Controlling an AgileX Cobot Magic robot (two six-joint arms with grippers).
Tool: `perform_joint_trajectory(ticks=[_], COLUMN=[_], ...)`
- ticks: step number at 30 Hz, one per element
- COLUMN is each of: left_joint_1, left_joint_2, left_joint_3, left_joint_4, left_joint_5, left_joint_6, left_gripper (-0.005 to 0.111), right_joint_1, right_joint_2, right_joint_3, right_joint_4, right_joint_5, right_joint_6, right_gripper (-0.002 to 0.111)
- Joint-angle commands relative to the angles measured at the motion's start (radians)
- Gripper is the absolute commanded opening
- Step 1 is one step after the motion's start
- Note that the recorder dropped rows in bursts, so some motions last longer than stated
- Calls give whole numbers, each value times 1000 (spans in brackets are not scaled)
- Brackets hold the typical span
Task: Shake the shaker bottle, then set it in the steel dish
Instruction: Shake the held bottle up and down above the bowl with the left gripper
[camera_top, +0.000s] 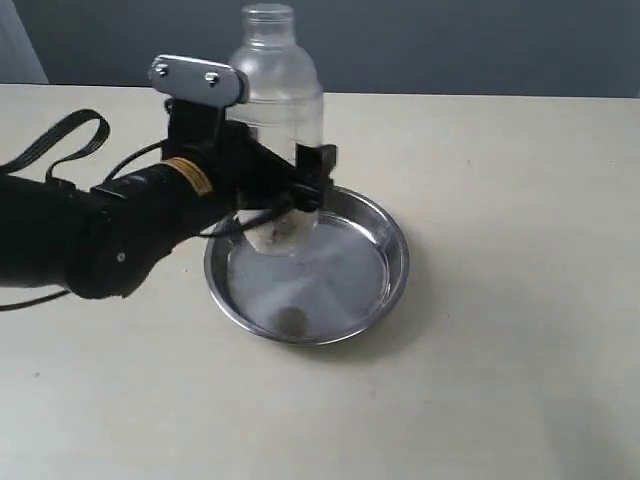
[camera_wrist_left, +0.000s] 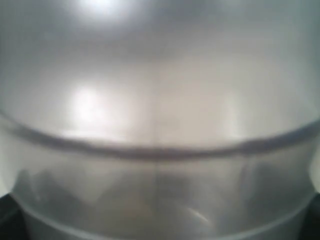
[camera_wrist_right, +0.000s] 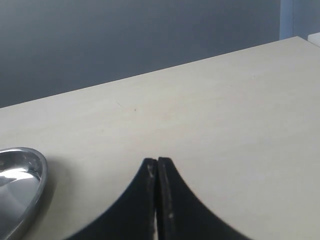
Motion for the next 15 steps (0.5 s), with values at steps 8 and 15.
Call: perform_joint_trajectory(ticks=[8, 15], left_joint_1=[-5, 12], left_joint_2=[11, -28], left_joint_3=[-20, -30], left_joint_4=[160, 463], left_joint_5=[91, 70], left_joint_6=[35, -82], left_gripper=[0, 0], right_joint_1=[4, 4], right_joint_2=[-5, -5], right_joint_3=[2, 2], right_joint_4=[-3, -3], right_joint_5=[-11, -11], right_joint_6=[-4, -4], right_gripper=[-1, -1])
